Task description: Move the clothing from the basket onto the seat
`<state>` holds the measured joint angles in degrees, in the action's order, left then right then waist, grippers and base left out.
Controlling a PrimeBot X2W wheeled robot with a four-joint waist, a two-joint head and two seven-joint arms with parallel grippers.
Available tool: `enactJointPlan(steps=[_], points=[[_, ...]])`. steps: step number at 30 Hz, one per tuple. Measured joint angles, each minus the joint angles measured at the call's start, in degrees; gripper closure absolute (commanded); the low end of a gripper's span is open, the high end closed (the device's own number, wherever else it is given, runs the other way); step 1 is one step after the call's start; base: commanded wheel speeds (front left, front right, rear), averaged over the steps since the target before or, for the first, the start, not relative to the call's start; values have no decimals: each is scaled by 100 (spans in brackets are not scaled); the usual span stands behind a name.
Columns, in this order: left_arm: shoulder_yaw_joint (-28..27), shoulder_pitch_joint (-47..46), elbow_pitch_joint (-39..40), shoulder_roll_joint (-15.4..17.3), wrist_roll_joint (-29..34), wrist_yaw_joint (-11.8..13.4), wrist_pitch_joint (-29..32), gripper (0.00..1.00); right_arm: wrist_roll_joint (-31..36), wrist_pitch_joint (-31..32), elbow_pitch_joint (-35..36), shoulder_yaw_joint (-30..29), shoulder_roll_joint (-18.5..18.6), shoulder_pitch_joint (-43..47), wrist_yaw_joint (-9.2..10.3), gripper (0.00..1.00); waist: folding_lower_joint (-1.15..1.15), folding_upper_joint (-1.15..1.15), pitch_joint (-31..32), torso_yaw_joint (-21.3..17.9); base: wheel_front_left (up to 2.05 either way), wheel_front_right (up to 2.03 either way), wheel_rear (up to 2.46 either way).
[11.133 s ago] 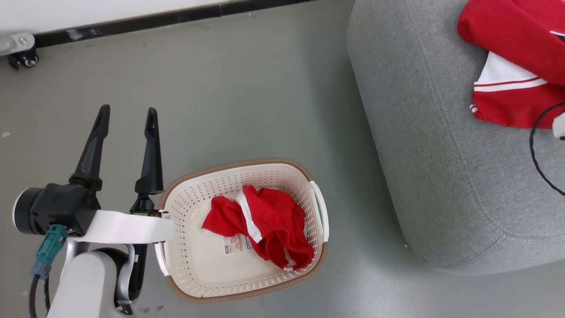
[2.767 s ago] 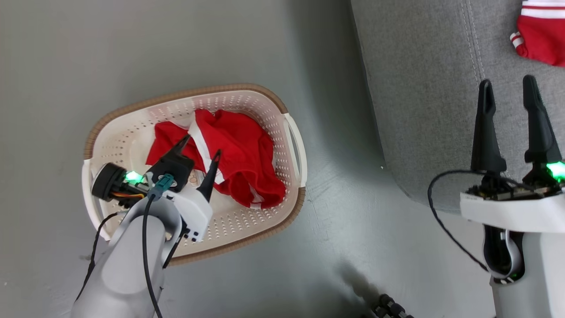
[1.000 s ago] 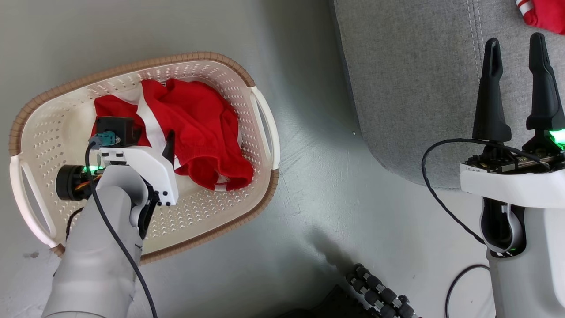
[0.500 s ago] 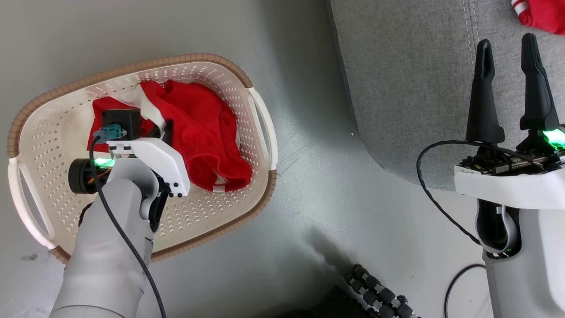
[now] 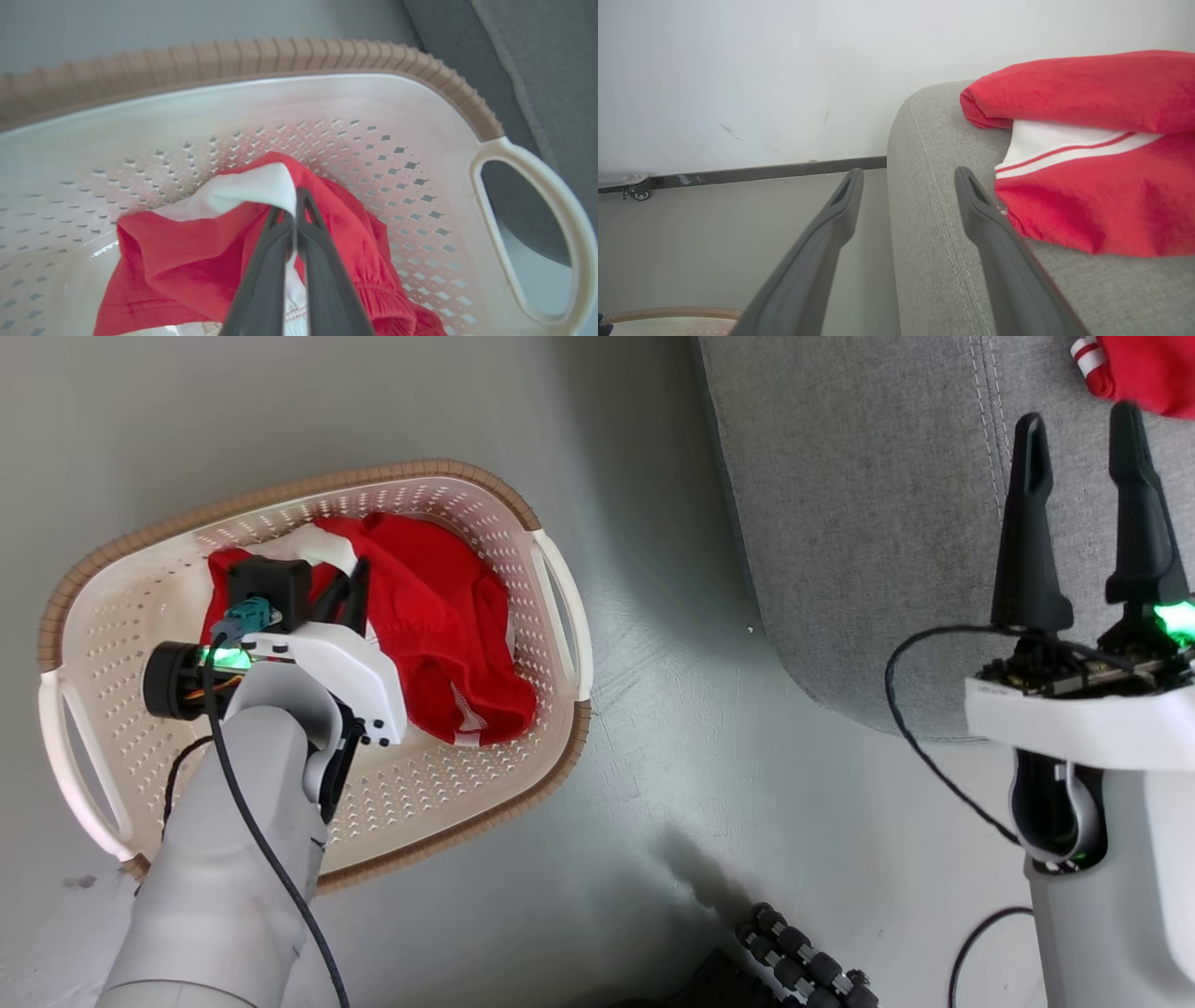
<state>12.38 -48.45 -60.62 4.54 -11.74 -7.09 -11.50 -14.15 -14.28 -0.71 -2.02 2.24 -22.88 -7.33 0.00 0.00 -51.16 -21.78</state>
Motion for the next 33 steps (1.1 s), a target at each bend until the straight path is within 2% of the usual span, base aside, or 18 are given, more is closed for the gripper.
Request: enactJointPlan(steps=[10,20,27,33], points=[[347,143,224,179,343,-4,-192,100,1,-1,-92,-111,0,-95,1,0,0,0,186,128,0,0,0],[348,407,590,287,383,12,-264,100,105,-1,-110,-204,1,-94,0,0,0,0,401,308,0,0,0],[274,531,976,396,383,126,-265,100,219,-1,-119,-310,1,-96,0,0,0,0,584,443,0,0,0],[146,700,1709,412,382,265,-266,100,377,-1,-122,-338,2,-100,0,0,0,0,762,567,0,0,0]])
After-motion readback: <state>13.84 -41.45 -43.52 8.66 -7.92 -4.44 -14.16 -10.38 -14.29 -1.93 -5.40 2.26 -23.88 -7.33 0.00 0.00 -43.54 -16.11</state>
